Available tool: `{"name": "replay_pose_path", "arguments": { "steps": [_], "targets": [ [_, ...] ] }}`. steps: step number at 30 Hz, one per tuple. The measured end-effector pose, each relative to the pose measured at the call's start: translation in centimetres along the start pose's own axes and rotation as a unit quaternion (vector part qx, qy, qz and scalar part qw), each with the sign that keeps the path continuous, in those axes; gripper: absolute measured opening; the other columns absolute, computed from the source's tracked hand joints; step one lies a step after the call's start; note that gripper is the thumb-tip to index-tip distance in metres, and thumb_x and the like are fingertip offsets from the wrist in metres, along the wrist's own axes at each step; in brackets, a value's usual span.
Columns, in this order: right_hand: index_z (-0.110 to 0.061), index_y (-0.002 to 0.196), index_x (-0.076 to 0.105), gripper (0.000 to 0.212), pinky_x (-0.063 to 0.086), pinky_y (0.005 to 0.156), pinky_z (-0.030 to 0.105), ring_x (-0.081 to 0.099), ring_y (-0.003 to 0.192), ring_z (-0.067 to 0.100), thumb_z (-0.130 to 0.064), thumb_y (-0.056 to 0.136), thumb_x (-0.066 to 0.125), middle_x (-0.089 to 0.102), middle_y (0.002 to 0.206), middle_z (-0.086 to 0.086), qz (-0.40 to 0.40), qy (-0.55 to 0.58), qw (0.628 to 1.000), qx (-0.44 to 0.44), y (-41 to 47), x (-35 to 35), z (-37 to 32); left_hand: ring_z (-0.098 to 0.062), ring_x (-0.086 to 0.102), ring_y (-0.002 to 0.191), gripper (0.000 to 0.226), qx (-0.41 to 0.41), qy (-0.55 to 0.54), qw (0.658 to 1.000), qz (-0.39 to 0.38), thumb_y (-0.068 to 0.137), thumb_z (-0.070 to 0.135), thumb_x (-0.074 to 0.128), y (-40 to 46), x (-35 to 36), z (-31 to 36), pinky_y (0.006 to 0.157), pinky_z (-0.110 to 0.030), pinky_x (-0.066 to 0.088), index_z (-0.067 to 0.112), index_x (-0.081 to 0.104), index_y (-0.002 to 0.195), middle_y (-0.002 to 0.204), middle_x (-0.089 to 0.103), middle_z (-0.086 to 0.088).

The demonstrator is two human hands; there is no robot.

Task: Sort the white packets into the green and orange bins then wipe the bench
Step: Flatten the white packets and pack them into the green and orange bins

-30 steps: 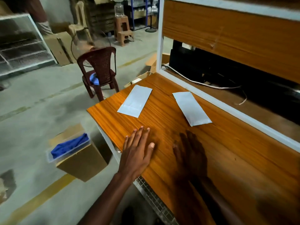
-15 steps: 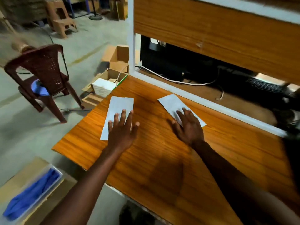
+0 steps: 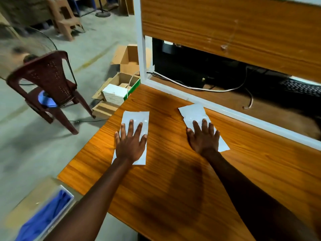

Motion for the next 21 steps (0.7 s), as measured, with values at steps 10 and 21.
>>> {"name": "replay_pose_path", "arguments": {
  "steps": [10, 21],
  "targets": [
    [-0.038, 0.153, 0.018, 0.061, 0.021, 0.114, 0.059, 0.01, 0.15, 0.04, -0.065, 0.099, 0.023, 0.004, 0.167, 0.011, -0.021, 0.069, 0.997, 0.018, -1.1, -1.1, -0.5, -0.037, -0.004, 0.152, 0.072, 0.016, 0.008, 1.0, 0.008, 0.091, 0.068, 0.01, 0.4, -0.9, 3.6, 0.118, -0.059, 0.002, 0.038, 0.007, 0.157, 0.167, -0.002, -0.004],
    [-0.033, 0.158, 0.02, 0.068, 0.01, 0.122, 0.055, 0.007, 0.153, 0.037, -0.061, 0.098, 0.005, 0.014, 0.167, 0.01, 0.035, 0.017, 0.998, -0.044, -2.1, 0.4, -0.4, -0.037, 0.01, 0.151, 0.06, 0.062, -0.005, 0.996, 0.057, 0.101, 0.056, 0.021, -0.3, 0.9, 4.8, 0.118, -0.057, 0.013, 0.032, 0.026, 0.155, 0.166, 0.011, -0.005]
  ]
}}
Point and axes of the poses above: each hand's wrist, its own y-axis towards the middle knuckle, its own x-axis out of the palm, z = x × y, the point moved 8 cm from there along y, towards the middle knuckle
